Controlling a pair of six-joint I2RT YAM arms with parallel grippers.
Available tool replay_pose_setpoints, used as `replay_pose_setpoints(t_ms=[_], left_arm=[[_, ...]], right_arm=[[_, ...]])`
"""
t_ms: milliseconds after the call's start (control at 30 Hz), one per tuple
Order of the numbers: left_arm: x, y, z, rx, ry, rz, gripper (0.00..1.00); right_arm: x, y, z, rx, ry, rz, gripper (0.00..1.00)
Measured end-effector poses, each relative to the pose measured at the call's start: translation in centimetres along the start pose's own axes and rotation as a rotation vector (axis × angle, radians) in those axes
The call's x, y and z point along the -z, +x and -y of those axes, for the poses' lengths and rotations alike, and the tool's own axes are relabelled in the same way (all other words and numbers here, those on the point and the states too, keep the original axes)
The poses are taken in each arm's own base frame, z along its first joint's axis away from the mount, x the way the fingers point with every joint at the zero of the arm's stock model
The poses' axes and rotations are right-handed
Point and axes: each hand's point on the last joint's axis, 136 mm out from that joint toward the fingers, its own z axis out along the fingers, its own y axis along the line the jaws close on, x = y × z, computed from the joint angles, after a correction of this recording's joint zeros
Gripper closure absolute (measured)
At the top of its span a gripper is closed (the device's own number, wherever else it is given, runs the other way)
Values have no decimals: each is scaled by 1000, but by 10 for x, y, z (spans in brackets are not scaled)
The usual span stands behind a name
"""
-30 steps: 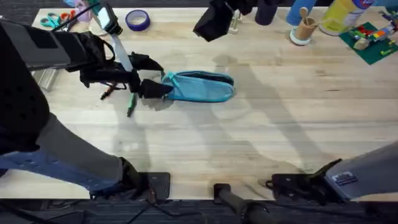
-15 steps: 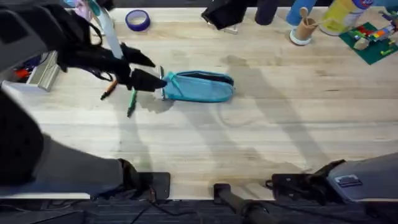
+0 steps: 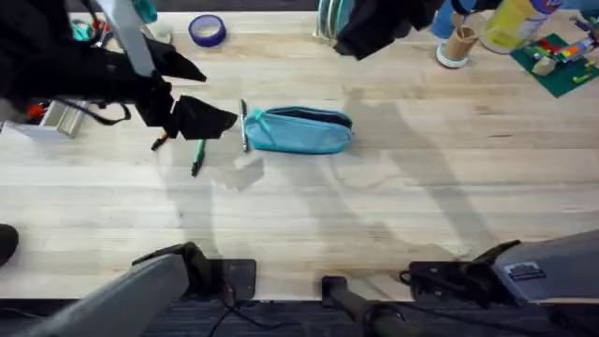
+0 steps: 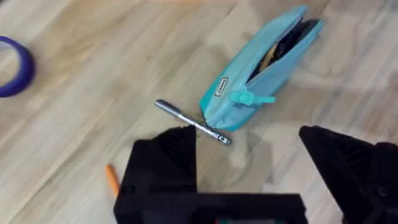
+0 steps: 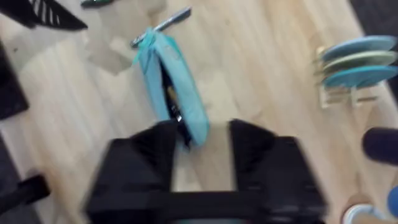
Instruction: Unzip the bag, pick up the pens from the table one at a time and place them inside, then zip the bag closed.
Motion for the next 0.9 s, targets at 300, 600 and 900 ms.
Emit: replay_pose_setpoints(t_ms=[300, 600, 900], left_arm=[[41, -23, 31, -18, -133, 73, 7], [60, -26, 62, -32, -170, 101, 7], [62, -20, 75, -3, -148, 87, 7]], right_arm=[[5, 41, -27, -9, -107, -169, 971], [-2, 61, -36, 76, -184, -254, 969], [-25, 69, -32, 100, -235, -300, 970]])
